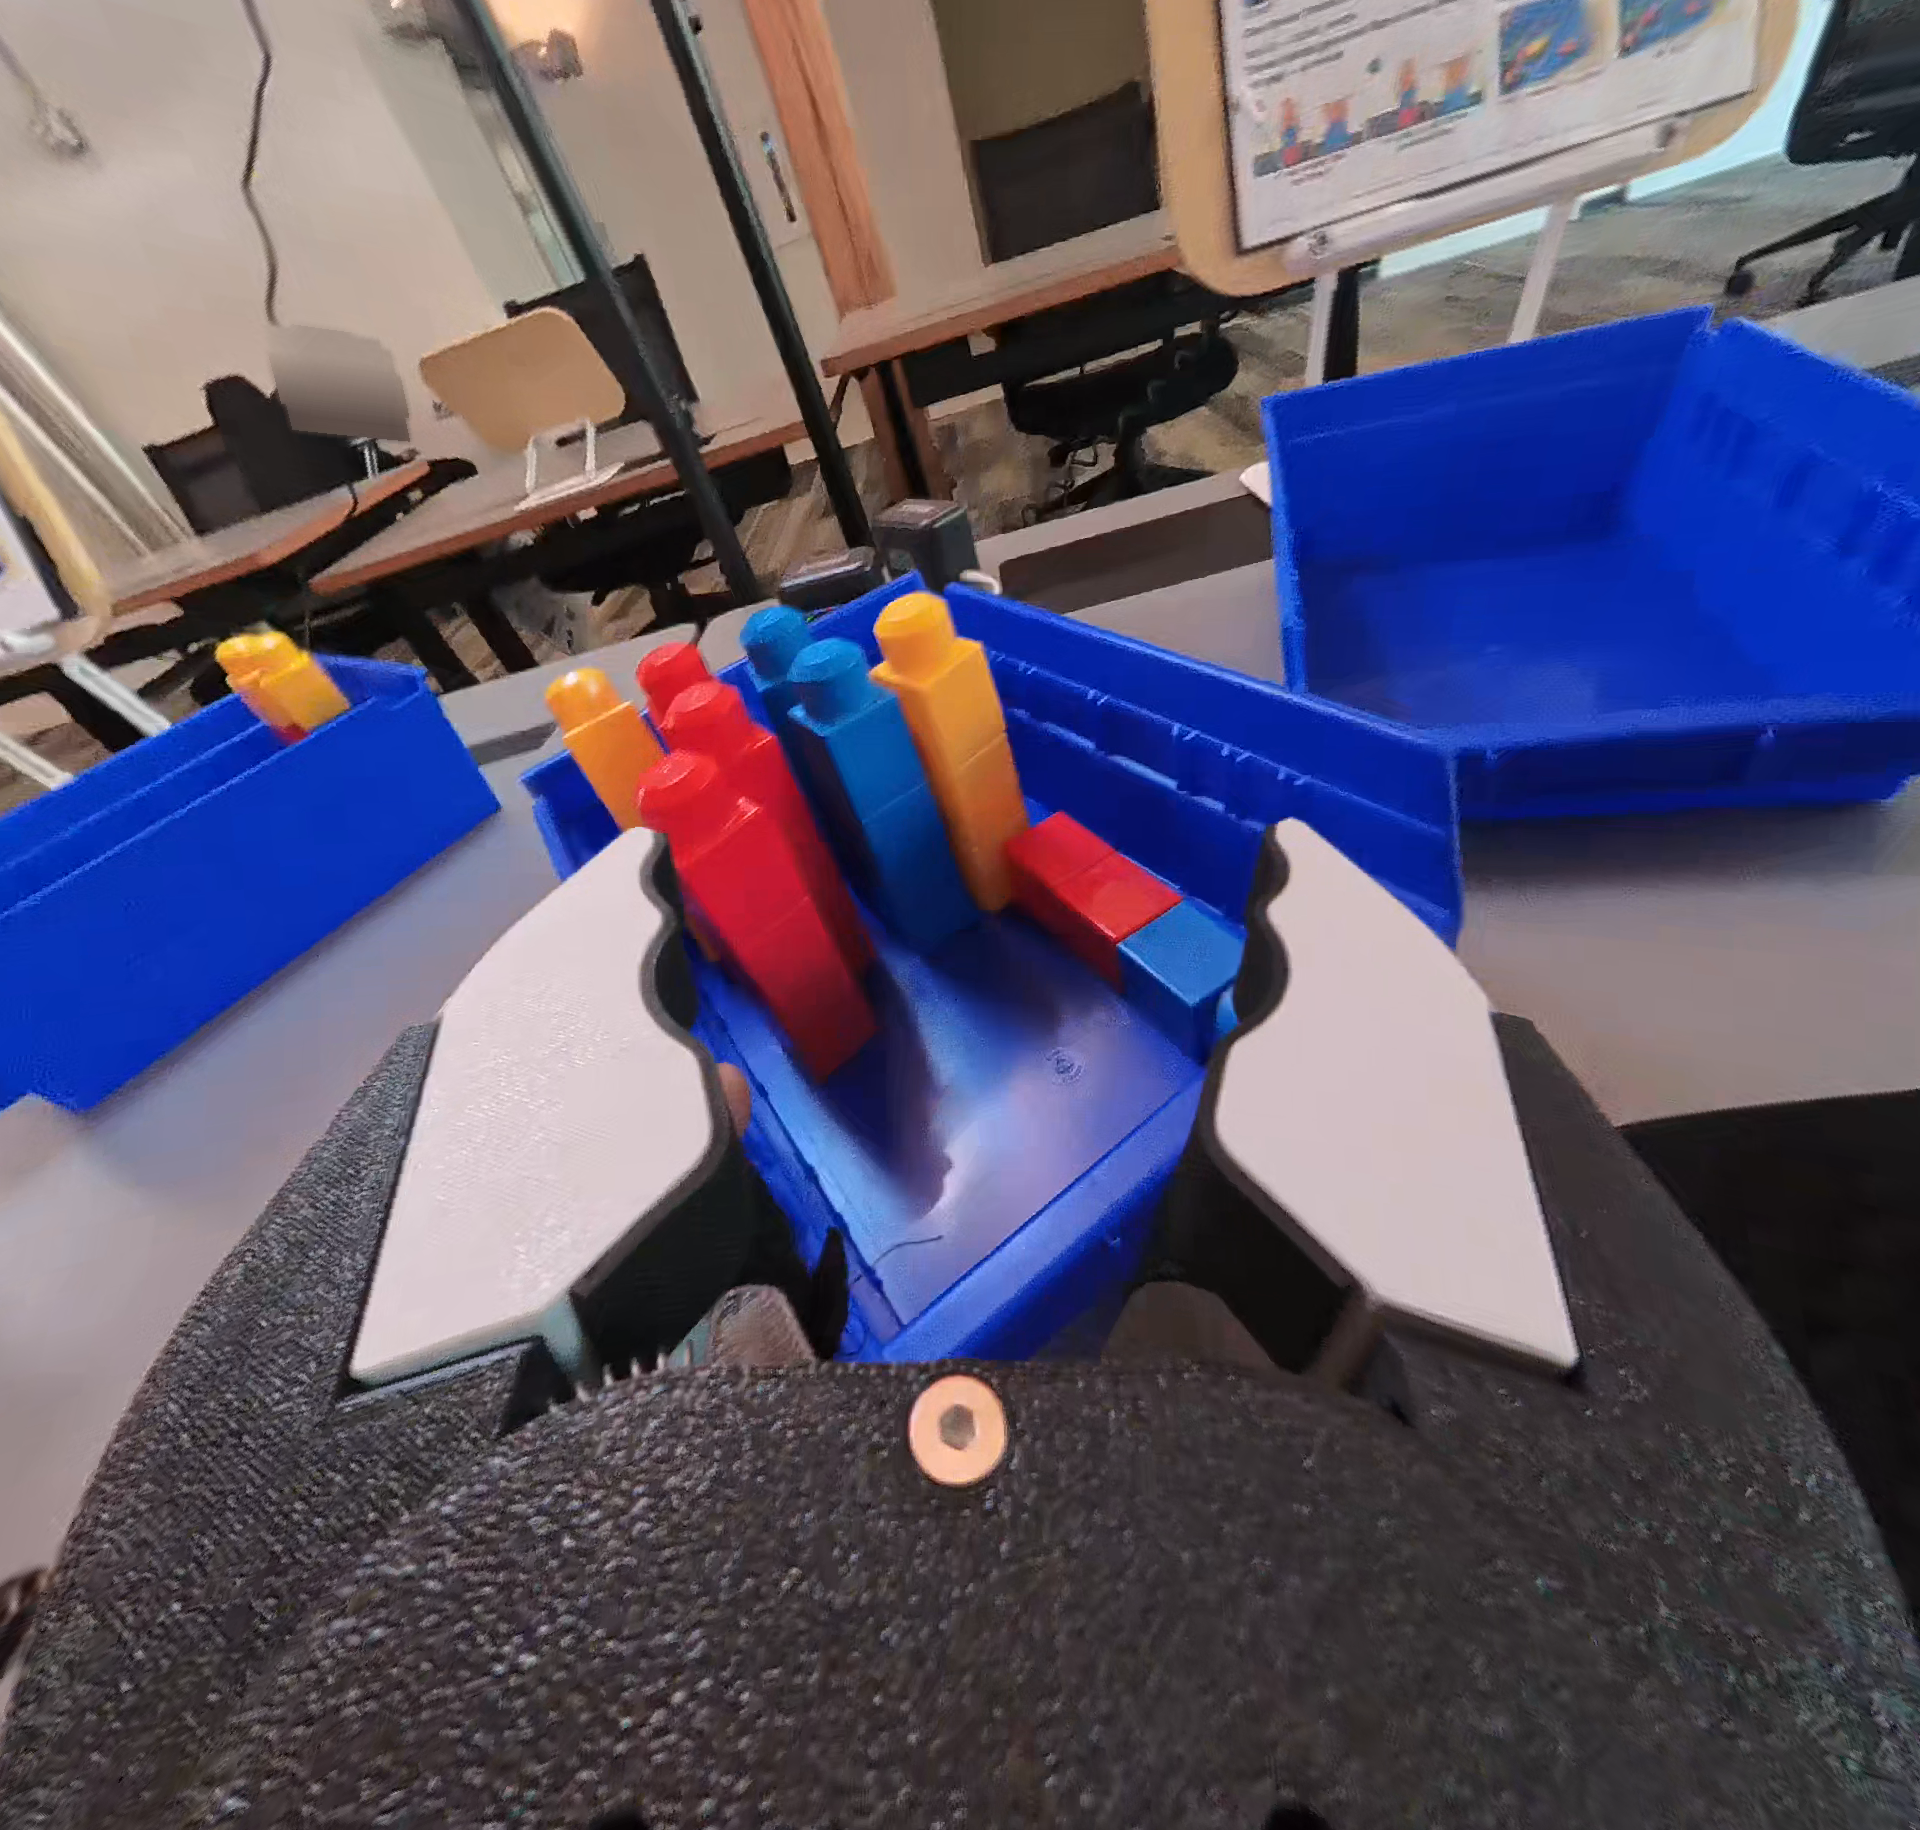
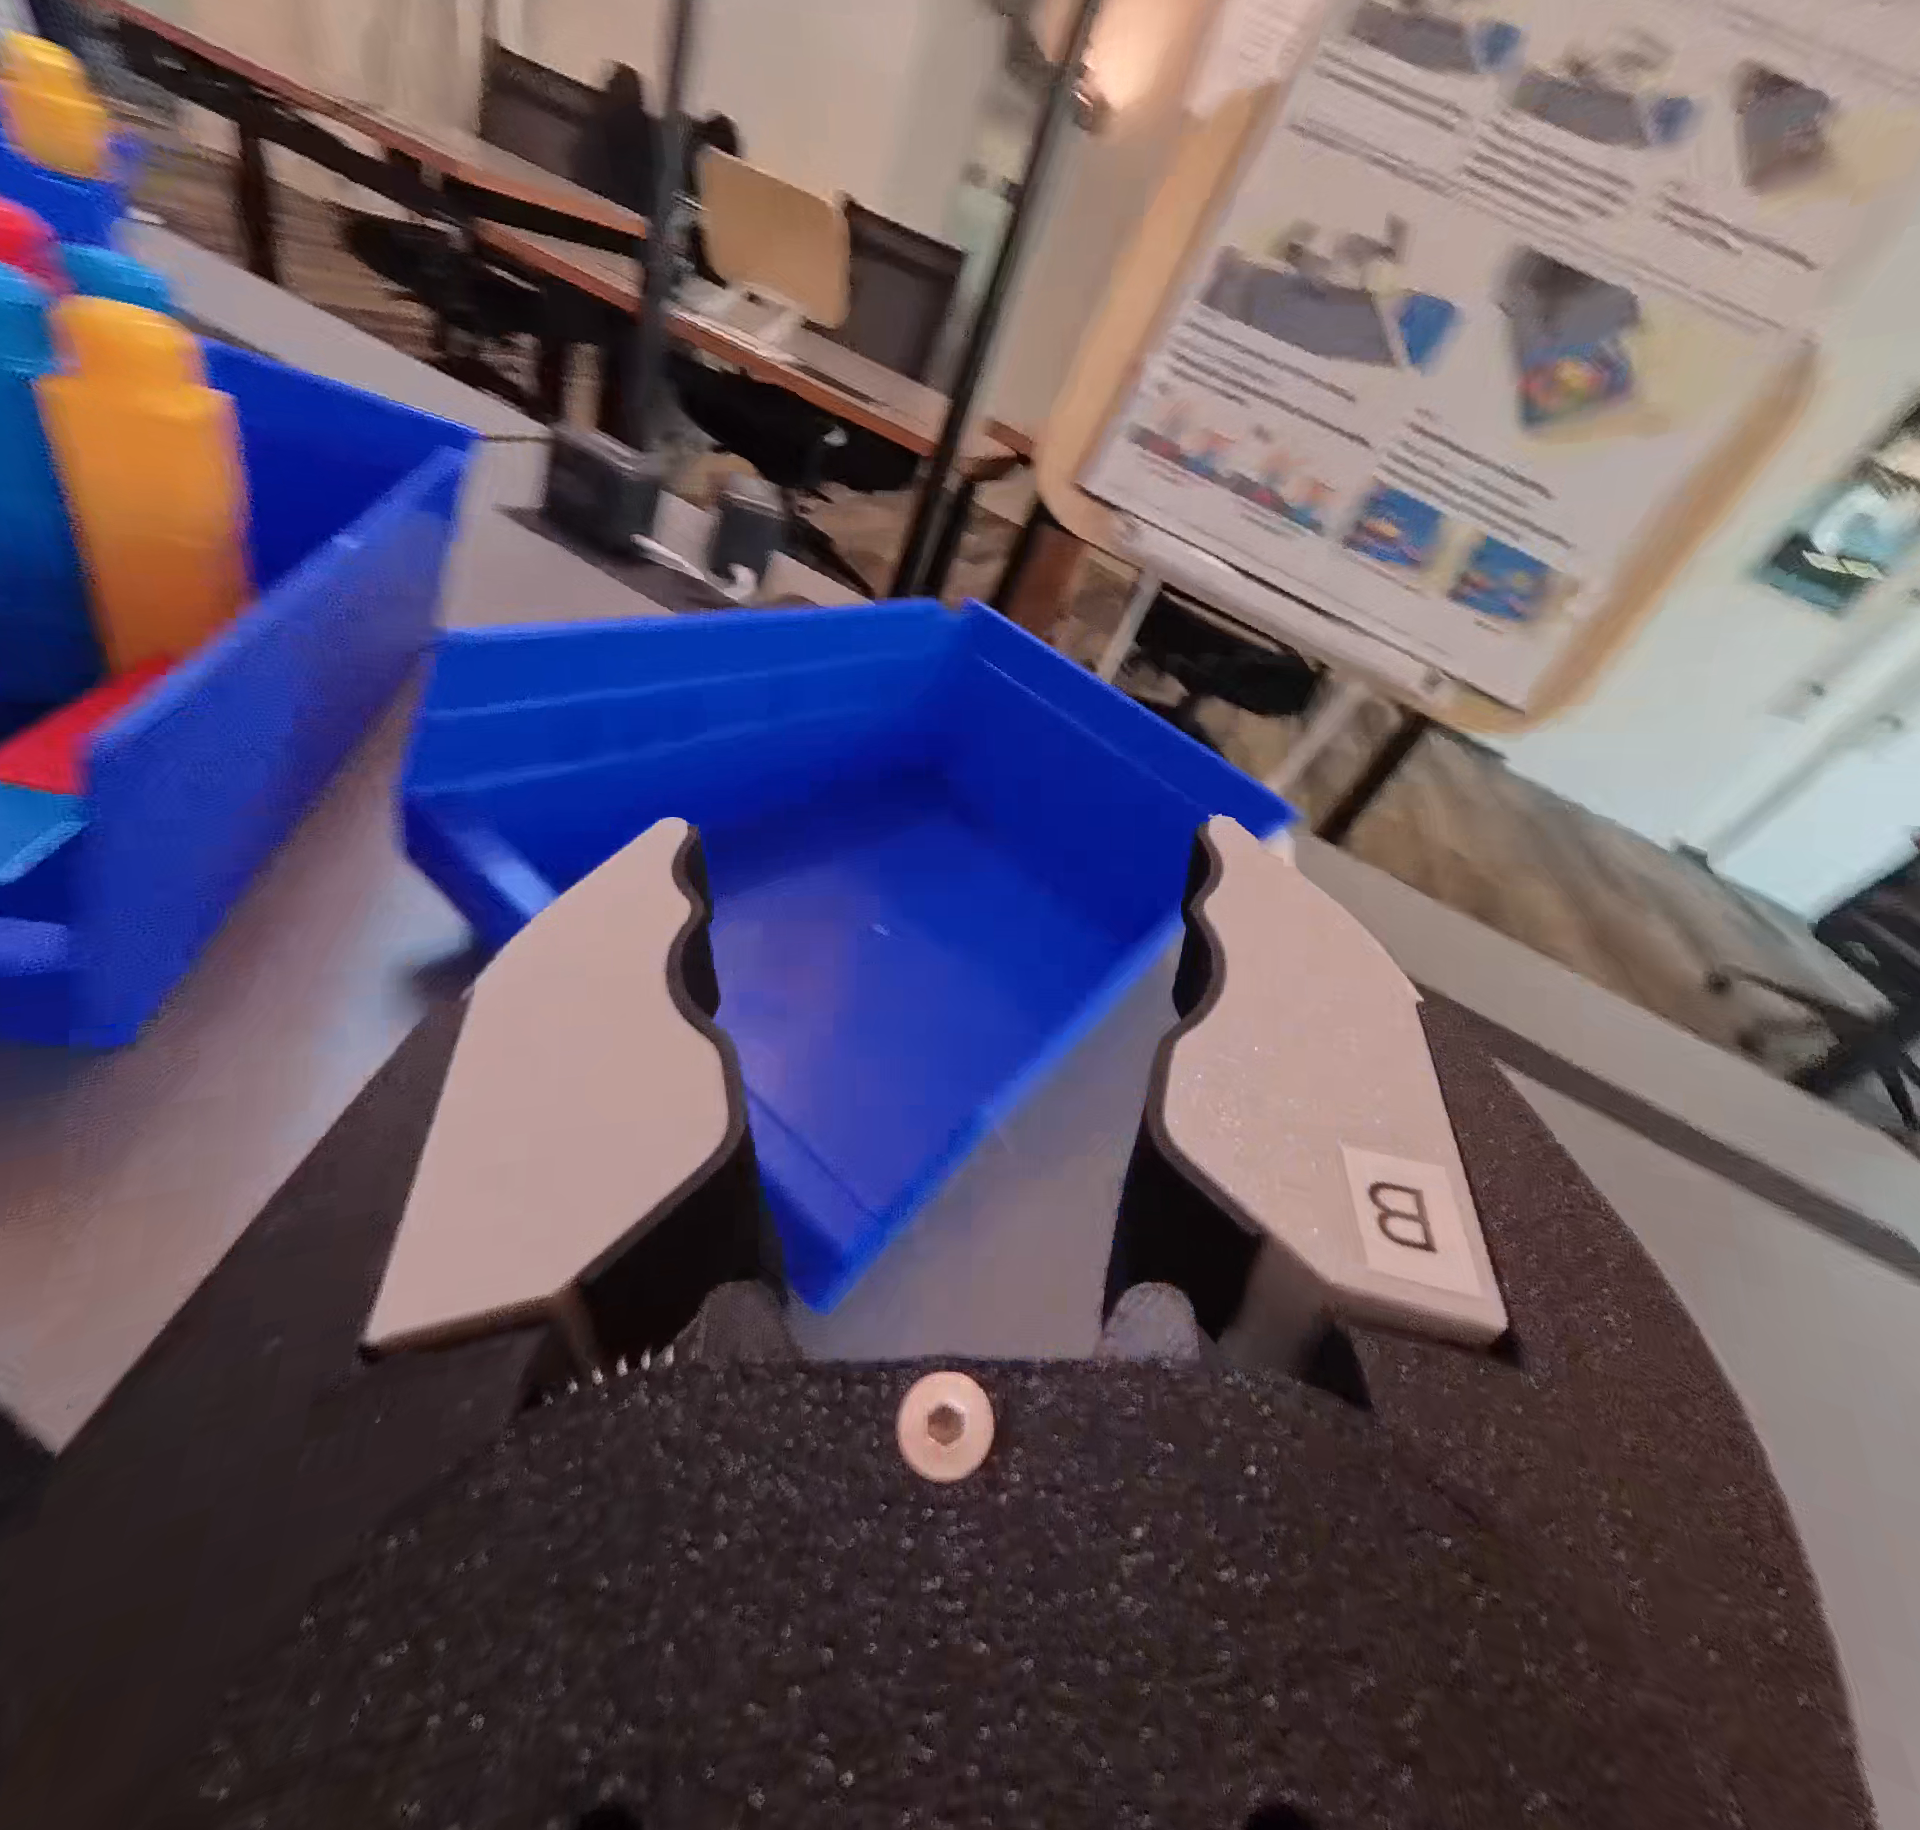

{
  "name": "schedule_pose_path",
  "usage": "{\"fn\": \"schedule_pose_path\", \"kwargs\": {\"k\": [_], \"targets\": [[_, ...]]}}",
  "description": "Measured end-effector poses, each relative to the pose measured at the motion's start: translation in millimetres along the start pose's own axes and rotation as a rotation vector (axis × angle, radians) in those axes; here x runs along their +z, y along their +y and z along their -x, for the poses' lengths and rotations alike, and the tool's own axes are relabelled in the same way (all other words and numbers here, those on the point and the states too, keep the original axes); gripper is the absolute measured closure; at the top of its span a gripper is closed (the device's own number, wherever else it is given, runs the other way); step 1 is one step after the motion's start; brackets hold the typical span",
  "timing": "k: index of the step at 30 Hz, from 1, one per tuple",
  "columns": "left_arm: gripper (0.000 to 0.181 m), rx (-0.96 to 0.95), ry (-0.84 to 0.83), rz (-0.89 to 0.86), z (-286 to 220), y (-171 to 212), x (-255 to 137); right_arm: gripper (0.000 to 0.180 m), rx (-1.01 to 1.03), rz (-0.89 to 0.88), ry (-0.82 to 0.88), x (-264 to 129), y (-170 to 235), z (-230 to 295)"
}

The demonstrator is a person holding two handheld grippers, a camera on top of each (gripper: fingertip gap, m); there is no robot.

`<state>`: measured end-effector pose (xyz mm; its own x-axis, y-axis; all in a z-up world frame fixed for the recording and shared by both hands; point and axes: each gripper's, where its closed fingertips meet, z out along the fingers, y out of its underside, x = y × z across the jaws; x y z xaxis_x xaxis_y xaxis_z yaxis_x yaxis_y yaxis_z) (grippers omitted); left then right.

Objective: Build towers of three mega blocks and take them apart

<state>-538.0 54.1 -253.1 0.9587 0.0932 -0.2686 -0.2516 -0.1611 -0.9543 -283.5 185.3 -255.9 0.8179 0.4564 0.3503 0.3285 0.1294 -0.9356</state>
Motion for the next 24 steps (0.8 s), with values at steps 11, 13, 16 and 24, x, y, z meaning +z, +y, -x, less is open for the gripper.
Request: {"fn": "schedule_pose_path", "kwargs": {"k": [11,13,16,24], "targets": [[0.090,-0.016,0.118,-0.082,-52.3,-50.0,2.3,0.154,0.023,0.487,-0.058,23.1,105.1,-17.9],[0.096,-0.140,0.361,-0.101,-105.5,-55.2,-1.1,0.163,-0.081,0.544,0.013,14.6,114.9,-40.4],[0.098,-0.223,0.553,-0.007,-167.7,-36.5,4.8,0.169,0.011,0.587,-0.045,-5.8,125.3,-57.4],[0.148,-0.159,0.541,0.218,-243.1,17.7,66.2,0.171,0.080,0.625,-0.144,-59.3,138.5,-79.4]]}}
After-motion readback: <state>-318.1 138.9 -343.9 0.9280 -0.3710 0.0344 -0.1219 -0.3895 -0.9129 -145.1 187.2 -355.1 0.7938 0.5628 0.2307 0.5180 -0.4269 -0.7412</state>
